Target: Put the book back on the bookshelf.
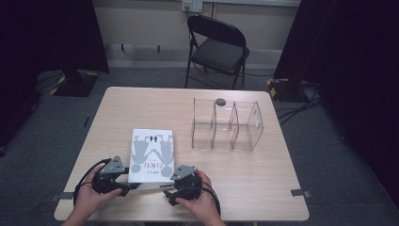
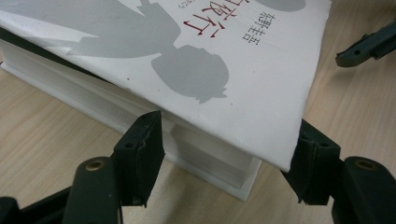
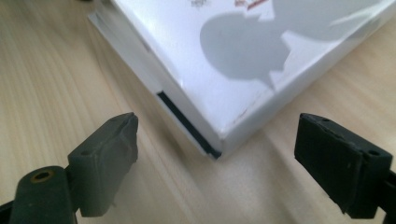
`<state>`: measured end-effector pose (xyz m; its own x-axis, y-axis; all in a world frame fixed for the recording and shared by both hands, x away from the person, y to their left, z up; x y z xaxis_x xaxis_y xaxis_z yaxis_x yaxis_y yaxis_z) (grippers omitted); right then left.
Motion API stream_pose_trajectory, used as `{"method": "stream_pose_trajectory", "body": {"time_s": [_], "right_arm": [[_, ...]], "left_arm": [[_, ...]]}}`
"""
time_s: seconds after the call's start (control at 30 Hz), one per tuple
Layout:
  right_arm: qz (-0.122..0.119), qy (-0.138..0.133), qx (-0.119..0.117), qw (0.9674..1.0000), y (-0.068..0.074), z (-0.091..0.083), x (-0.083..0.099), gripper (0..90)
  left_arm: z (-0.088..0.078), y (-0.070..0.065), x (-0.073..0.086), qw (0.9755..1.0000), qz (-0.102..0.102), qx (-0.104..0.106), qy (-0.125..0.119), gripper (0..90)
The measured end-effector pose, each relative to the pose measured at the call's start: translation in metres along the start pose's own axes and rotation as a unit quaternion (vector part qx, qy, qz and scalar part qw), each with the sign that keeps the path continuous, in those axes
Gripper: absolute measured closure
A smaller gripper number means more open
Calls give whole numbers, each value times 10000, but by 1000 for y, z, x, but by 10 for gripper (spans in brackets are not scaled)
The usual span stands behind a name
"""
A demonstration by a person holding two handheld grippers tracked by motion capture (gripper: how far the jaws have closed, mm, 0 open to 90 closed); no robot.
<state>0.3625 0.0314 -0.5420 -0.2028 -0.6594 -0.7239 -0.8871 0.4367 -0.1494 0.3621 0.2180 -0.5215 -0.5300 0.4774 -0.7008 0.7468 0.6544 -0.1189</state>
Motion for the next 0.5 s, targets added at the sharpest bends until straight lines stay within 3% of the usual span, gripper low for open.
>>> {"method": "stream_pose_trajectory", "body": {"time_s": [0.23, 0.3, 0.5], "right_arm": [[100, -262, 5, 9996, 0, -2, -16, 125], [-68, -304, 93, 9995, 2, -1, -20, 125], [-201, -401, 145, 9989, 2, 0, -32, 130]], "left_arm": [[0, -1, -2, 10000, 18, -18, 48, 350], [0, -1, -3, 10000, -28, -7, 11, 350], [0, -2, -5, 10000, -26, -26, 52, 350]]}}
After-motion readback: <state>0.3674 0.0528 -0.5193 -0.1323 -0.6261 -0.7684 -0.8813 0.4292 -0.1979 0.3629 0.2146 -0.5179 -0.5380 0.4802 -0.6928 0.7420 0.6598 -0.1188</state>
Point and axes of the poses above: each handheld gripper's, and its own axes: z roughly forward along the jaws, x roughly out of its underside, y roughly to its left, the point moved 8 cm from there along z, roughly forward along the jaws, and after that the axes turned 8 degrees about -z, right-handed, at the moved point
